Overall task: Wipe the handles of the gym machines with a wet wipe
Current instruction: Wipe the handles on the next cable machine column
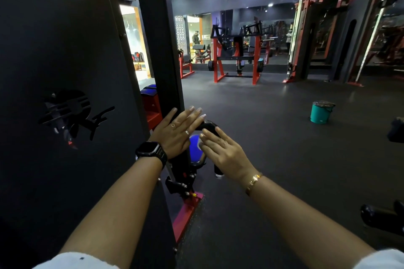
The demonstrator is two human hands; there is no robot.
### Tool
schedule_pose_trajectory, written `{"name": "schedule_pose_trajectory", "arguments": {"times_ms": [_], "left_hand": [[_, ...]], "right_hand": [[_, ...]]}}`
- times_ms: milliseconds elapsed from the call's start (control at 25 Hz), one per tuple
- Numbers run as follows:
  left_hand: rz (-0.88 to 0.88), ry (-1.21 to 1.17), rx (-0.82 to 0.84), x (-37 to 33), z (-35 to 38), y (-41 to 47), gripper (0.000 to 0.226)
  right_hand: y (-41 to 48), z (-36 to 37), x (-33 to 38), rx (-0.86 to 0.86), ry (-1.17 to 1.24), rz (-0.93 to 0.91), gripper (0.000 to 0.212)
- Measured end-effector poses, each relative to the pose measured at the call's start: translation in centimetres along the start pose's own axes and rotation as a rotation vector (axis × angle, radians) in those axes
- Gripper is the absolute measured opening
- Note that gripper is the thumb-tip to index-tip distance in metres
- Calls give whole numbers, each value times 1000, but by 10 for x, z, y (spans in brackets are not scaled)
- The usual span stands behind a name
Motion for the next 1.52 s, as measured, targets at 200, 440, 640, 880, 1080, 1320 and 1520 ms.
{"name": "schedule_pose_trajectory", "arguments": {"times_ms": [200, 440, 640, 880, 1080, 1320, 1520], "left_hand": [[-41, 1, 26, -1, 3, 0, 65], [-39, 60, 61, -3, 9, -1, 67], [-42, 66, 64, -4, 12, -2, 68], [-38, 70, 52, -5, 13, -2, 68], [-37, 52, 36, -6, 14, -4, 66], [-53, 40, 27, -6, 12, -4, 70], [-92, 5, 83, -6, 15, -6, 79]], "right_hand": [[-48, 46, 13, 339, -189, -39, 16], [-28, 43, 20, 282, -248, -29, 24], [-47, 44, 10, 353, -232, -9, 25], [-27, 11, 31, 112, -27, -60, 30], [16, -15, -15, -65, -29, 16, 29], [-63, 16, -8, 108, 15, 88, 43], [-86, 48, 34, 303, 204, 295, 40]]}}
Point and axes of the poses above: each hand's wrist, its own y-axis towards the middle knuckle, its own z-axis out of the palm, x = y × z, the point moved 9 cm from there along y, towards the middle knuckle, and after that the axes turned 2 degrees about y, right-handed, at the moved point
